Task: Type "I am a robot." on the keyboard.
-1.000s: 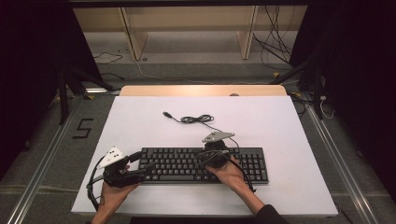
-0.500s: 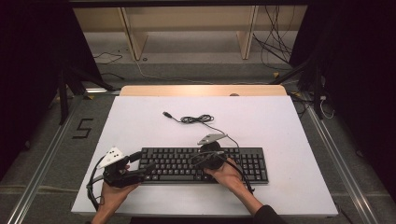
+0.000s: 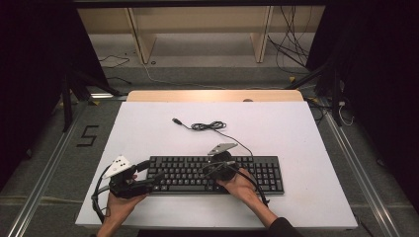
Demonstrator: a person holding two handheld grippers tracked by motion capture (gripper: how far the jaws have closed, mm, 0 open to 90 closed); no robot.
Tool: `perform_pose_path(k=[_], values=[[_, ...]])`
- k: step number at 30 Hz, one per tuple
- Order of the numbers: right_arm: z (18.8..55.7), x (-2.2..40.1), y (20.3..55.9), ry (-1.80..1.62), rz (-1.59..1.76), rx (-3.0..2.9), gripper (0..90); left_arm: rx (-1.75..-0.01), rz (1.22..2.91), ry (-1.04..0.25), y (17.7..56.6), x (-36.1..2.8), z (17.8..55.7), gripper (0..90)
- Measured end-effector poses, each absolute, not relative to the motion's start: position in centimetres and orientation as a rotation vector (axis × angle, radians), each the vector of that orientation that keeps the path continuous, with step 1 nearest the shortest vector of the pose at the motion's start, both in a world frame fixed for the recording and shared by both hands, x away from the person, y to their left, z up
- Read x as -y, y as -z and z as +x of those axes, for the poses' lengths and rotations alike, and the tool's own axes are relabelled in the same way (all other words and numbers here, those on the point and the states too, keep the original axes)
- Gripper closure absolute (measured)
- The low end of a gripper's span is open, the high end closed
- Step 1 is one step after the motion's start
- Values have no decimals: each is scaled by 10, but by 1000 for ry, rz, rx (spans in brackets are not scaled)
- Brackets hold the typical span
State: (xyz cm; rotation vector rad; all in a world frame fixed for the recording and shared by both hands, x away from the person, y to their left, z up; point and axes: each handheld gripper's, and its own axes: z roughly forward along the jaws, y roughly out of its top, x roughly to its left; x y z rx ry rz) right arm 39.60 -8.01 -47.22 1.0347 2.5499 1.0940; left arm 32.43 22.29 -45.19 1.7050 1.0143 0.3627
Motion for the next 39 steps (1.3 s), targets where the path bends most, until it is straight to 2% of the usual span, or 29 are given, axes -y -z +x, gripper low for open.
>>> perform_pose_path(k=[15, 20, 23, 27, 35, 39], values=[[394, 81, 472, -1119, 1053, -2523, 900, -1019, 1703, -363, 452, -224, 325, 243], [390, 84, 465, -1199, 1060, -2483, 773, -1020, 1703, -361, 452, -224, 325, 242], [388, 87, 460, -1231, 1061, -2465, 742, -1019, 1704, -361, 453, -223, 325, 243], [385, 92, 456, -1269, 1072, -2457, 643, -1020, 1719, -361, 453, -221, 326, 243], [376, 98, 450, -1327, 1031, -2437, 401, -1030, 1735, -344, 456, -219, 331, 261], [367, 105, 446, -1376, 1000, -2416, 346, -1037, 1747, -335, 457, -215, 334, 276]])
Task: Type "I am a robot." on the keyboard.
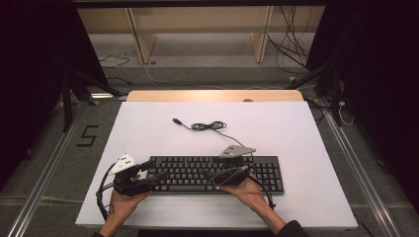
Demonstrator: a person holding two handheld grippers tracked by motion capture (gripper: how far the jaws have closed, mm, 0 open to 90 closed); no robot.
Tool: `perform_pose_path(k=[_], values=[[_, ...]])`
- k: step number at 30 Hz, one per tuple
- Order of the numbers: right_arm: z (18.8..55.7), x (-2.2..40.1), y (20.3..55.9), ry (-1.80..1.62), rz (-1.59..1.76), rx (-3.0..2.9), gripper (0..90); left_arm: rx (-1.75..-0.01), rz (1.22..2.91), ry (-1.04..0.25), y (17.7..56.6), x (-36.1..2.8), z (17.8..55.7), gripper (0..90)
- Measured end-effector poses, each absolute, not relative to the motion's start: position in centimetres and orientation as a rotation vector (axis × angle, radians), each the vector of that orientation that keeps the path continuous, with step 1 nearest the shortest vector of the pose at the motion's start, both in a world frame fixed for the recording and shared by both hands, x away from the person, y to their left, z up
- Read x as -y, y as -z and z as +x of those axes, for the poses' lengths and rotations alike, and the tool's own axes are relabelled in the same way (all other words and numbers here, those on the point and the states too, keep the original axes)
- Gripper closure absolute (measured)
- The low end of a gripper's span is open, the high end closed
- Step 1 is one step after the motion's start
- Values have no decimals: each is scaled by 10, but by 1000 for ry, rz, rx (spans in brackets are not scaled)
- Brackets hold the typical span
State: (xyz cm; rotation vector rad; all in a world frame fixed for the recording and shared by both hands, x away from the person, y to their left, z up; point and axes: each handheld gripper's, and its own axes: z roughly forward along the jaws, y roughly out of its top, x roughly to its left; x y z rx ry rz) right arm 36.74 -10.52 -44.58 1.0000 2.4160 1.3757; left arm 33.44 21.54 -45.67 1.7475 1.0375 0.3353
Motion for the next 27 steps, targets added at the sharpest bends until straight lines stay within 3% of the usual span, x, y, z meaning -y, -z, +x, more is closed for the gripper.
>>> perform_pose_path(k=[18, 23, 27], values=[[343, 139, 440, -1485, 1010, -2312, 266, -1047, 1844, -301, 456, -196, 352, 378], [340, 143, 438, -1491, 1017, -2301, 259, -1040, 1878, -291, 457, -187, 359, 470], [339, 145, 438, -1496, 1020, -2295, 258, -1025, 1914, -277, 459, -181, 364, 594]])
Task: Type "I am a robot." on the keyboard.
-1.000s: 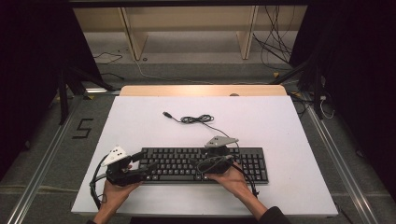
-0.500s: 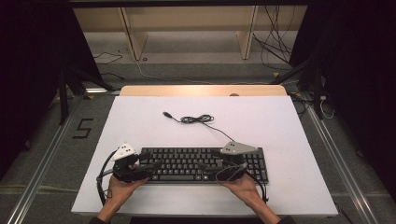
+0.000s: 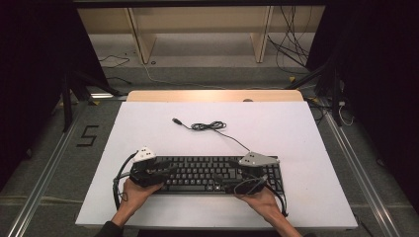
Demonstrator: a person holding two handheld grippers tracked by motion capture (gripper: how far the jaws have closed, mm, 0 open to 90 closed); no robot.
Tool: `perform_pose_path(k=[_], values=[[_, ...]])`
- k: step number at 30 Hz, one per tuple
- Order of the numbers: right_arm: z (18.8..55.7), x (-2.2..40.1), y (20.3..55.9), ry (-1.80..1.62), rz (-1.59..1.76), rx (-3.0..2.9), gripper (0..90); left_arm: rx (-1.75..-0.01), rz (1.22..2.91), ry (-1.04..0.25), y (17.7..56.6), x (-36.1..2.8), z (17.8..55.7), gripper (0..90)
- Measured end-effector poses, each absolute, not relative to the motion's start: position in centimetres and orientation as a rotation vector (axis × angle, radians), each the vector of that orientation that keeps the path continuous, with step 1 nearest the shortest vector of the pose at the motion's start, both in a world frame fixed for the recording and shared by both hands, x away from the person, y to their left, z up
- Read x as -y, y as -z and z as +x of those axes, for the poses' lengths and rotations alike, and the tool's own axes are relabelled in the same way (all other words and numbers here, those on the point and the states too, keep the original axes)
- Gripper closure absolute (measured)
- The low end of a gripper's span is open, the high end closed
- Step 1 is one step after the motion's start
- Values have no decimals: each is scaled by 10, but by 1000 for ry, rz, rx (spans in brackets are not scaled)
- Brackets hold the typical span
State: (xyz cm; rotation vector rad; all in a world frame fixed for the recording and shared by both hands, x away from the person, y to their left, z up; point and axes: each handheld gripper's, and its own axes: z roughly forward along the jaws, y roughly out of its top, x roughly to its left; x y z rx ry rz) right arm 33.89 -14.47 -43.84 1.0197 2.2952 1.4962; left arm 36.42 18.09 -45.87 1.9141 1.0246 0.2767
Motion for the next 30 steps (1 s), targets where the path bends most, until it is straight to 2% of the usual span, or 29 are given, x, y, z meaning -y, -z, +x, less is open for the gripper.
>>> perform_pose_path(k=[7, 12, 30], values=[[337, 145, 439, -1498, 1012, -2297, 258, -978, 1983, -264, 460, -166, 370, 793], [337, 145, 439, -1501, 1011, -2298, 258, -984, 2009, -241, 464, -160, 375, 887], [336, 144, 439, -1501, 1007, -2302, 258, -1021, 2076, -233, 474, -149, 390, 891]])
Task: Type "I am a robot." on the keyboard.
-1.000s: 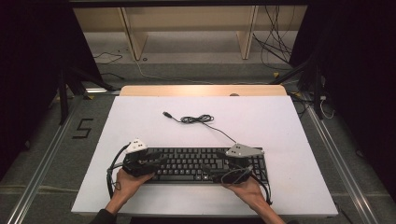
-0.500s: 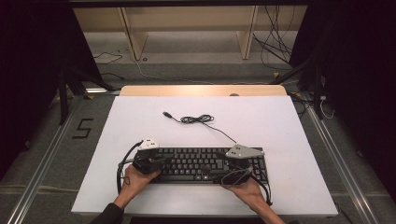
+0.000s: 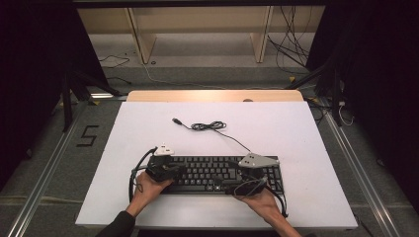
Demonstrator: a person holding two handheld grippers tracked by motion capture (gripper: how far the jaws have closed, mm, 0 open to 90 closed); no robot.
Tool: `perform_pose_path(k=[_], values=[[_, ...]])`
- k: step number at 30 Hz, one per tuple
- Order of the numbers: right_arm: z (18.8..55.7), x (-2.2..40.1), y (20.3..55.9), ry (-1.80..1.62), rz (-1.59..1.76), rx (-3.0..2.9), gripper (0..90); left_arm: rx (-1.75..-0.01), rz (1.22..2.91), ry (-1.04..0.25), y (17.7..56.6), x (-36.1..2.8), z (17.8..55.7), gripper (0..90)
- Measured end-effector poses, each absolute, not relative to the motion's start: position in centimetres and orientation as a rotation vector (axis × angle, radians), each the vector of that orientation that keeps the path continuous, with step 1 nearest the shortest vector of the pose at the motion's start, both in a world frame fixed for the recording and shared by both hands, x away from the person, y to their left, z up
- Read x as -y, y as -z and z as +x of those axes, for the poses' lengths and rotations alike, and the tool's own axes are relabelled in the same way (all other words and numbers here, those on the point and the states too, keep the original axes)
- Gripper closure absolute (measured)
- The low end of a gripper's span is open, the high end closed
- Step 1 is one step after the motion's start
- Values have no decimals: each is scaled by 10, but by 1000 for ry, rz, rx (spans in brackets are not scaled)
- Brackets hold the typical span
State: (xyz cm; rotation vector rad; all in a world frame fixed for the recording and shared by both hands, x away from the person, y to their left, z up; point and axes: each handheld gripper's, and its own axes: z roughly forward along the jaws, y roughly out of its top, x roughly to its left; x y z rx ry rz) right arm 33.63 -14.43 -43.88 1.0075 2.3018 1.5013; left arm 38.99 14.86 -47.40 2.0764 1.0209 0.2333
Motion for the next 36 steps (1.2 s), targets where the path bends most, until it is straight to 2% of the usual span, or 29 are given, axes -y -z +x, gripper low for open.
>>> perform_pose_path(k=[23, 36], values=[[337, 146, 438, -1505, 1013, -2290, 260, -1017, 2062, -266, 471, -153, 386, 889], [338, 147, 439, -1498, 1018, -2289, 258, -984, 1866, -244, 447, -180, 372, 656]])
